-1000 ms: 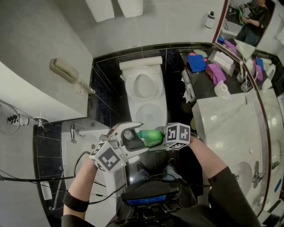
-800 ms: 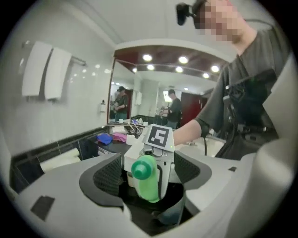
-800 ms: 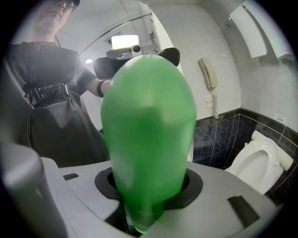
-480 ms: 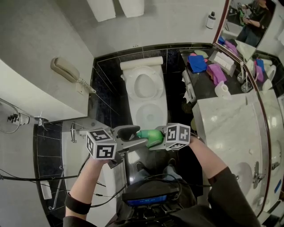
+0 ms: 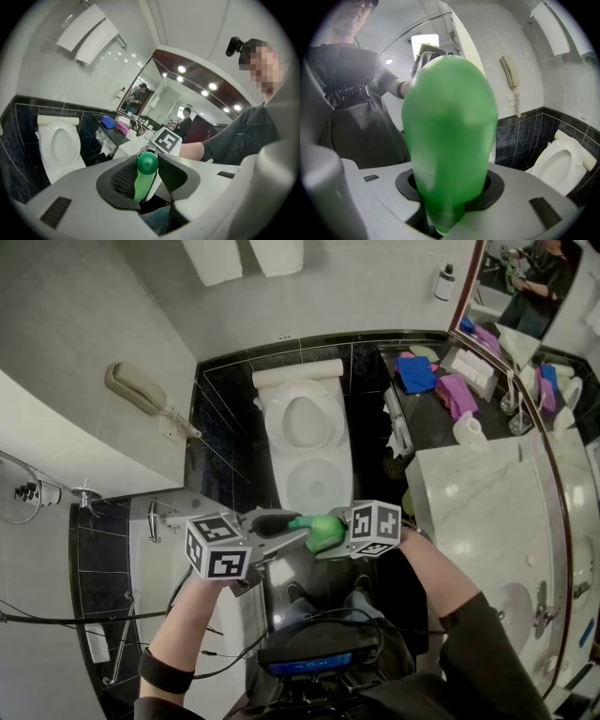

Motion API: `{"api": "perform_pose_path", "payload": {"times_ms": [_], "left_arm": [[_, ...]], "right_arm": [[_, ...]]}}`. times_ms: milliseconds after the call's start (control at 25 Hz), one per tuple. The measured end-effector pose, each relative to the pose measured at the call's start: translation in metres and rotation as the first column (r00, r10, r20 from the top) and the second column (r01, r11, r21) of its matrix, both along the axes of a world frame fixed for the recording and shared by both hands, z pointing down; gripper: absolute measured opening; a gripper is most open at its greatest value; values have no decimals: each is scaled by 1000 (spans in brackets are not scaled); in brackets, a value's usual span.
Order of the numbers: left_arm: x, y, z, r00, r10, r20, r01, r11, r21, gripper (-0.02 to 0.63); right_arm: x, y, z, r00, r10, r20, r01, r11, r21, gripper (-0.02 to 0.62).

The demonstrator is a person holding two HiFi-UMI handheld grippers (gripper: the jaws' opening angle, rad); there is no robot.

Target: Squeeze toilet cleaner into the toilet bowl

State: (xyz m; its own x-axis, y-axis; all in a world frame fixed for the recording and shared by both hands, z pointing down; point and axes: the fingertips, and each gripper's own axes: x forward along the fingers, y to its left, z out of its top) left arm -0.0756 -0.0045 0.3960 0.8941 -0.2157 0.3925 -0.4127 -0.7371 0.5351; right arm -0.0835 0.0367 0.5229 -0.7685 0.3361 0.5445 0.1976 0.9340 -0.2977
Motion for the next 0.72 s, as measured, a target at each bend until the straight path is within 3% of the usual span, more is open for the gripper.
{"api": "perform_pose_path", "payload": {"times_ms": [200, 280, 320, 440, 600, 720], "left_arm": [[0, 5, 5, 992, 78, 94, -90, 988, 127, 115], [2, 11, 5, 976, 142, 168, -180, 953, 245, 115], [4, 15, 5, 959, 180, 218, -244, 916, 318, 116], [9, 28, 5, 895, 248, 372, -419, 755, 504, 121], [11, 33, -3, 864, 215, 456, -482, 615, 624, 121], [12, 38, -3, 827, 197, 527, -547, 503, 669, 121]], "right_arm": [[0, 4, 2, 1000, -17, -7, 17, 1000, -12, 190], [1, 6, 4, 999, -32, -8, 32, 999, -11, 190], [2, 7, 6, 999, -42, -8, 41, 999, -10, 190], [3, 13, 4, 998, -62, -4, 61, 998, -22, 190], [1, 19, -3, 997, -79, -2, 78, 996, -37, 189], [2, 22, -5, 996, -93, 1, 93, 995, -38, 189]]}}
